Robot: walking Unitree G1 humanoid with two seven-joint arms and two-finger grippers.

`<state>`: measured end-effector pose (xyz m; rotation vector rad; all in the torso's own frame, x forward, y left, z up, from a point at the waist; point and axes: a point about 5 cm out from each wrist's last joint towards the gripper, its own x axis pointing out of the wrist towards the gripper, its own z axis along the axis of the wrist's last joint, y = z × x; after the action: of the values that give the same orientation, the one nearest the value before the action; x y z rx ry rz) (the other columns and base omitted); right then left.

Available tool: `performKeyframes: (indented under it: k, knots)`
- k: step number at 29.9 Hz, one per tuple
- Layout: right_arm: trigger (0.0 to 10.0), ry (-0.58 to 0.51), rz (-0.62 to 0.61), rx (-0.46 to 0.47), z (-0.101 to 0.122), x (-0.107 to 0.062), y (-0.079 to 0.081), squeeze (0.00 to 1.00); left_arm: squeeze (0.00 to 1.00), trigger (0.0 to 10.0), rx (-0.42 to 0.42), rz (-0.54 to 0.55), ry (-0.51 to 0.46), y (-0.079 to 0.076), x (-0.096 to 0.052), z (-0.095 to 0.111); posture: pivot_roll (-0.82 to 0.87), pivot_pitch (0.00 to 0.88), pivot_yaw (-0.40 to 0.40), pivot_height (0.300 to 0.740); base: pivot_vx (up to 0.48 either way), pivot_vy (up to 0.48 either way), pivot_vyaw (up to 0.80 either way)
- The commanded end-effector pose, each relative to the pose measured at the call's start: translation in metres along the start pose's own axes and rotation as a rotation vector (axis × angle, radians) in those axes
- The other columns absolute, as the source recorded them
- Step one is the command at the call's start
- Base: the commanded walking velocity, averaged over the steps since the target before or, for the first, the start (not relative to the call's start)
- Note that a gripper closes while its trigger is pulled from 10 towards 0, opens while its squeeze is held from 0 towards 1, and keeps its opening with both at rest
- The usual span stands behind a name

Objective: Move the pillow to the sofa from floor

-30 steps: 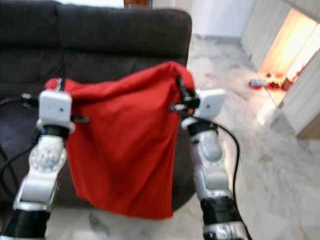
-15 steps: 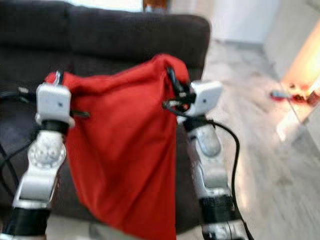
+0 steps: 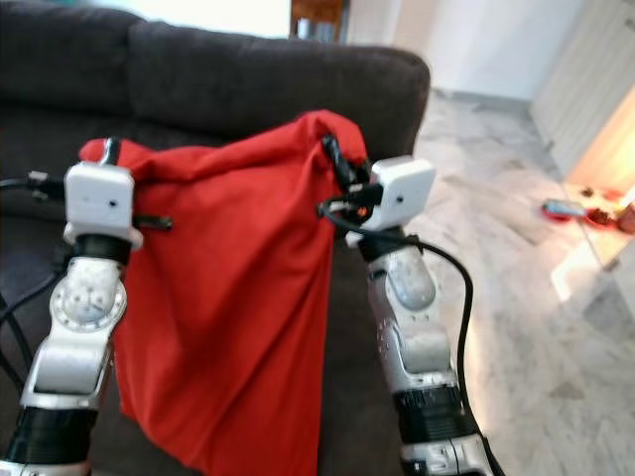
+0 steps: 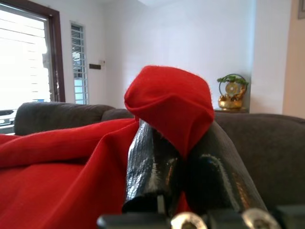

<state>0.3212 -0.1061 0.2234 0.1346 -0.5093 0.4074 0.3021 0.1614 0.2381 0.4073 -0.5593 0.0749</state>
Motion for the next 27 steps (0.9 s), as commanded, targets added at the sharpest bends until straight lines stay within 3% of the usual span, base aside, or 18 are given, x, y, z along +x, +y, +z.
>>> performKeyframes:
  k: [1,7,12,17,18,19,20,21,22,23,25,26,27]
  knots:
    - [10.0,-0.057,0.019,-0.014,0.012,0.008,0.005,0.00,0.00,10.0,-0.010,-0.048,0.009,-0.002,0.000,0.000,0.10,0.000,-0.074,0.740,0.000,0.000,0.00]
    - [10.0,0.041,0.022,-0.006,-0.010,-0.001,0.003,0.00,0.00,10.0,-0.067,-0.299,0.138,-0.038,-0.018,-0.020,0.09,0.000,-0.073,0.740,0.000,0.000,0.00]
    - [10.0,0.108,0.049,-0.012,-0.025,-0.008,0.008,0.00,0.00,10.0,-0.063,-0.376,0.195,-0.049,-0.028,-0.030,0.10,0.000,-0.074,0.740,0.000,0.000,0.00]
    - [10.0,0.136,0.057,-0.008,-0.032,-0.011,0.009,0.00,0.00,10.0,-0.040,-0.386,0.225,-0.047,-0.031,-0.036,0.09,0.000,-0.074,0.740,0.000,0.000,0.00]
    - [10.0,0.142,0.059,-0.003,-0.033,-0.012,0.009,0.00,1.00,10.0,-0.032,-0.378,0.228,-0.046,-0.031,-0.037,0.09,0.000,-0.074,0.740,0.000,0.000,0.00]
    - [10.0,0.143,0.060,0.000,-0.033,-0.012,0.009,0.33,1.00,10.0,-0.032,-0.374,0.227,-0.045,-0.031,-0.037,0.10,0.000,-0.074,0.740,0.000,0.000,0.00]
    - [10.0,0.144,0.060,0.001,-0.033,-0.012,0.009,0.59,1.00,10.0,-0.032,-0.372,0.226,-0.044,-0.030,-0.037,0.10,0.000,-0.074,0.740,0.000,0.000,0.00]
    - [10.0,0.144,0.060,0.001,-0.033,-0.012,0.009,0.59,1.00,10.0,-0.032,-0.371,0.225,-0.044,-0.030,-0.037,0.10,0.000,-0.074,0.740,0.000,0.000,0.00]
    - [10.0,0.144,0.060,0.000,-0.034,-0.012,0.009,0.77,1.00,10.0,-0.032,-0.372,0.226,-0.044,-0.030,-0.037,0.10,0.000,-0.074,0.740,0.000,0.000,0.00]
    - [10.0,0.144,0.062,0.000,-0.034,-0.012,0.010,0.82,1.00,10.0,-0.024,-0.372,0.223,-0.044,-0.030,-0.037,0.10,0.000,-0.075,0.740,0.000,0.000,0.00]
    - [10.0,0.143,0.064,0.001,-0.034,-0.012,0.010,0.83,1.00,10.0,-0.017,-0.370,0.220,-0.044,-0.029,-0.036,0.10,0.000,-0.075,0.740,0.000,0.000,0.00]
    - [10.0,0.140,0.072,0.006,-0.034,-0.011,0.011,1.00,1.00,10.0,-0.013,-0.365,0.215,-0.043,-0.029,-0.036,0.10,0.000,-0.075,0.740,0.000,0.000,0.00]
    - [10.0,0.138,0.076,0.009,-0.034,-0.011,0.012,1.00,1.00,10.0,-0.012,-0.362,0.213,-0.043,-0.028,-0.035,0.10,0.000,-0.075,0.740,0.000,0.000,0.00]
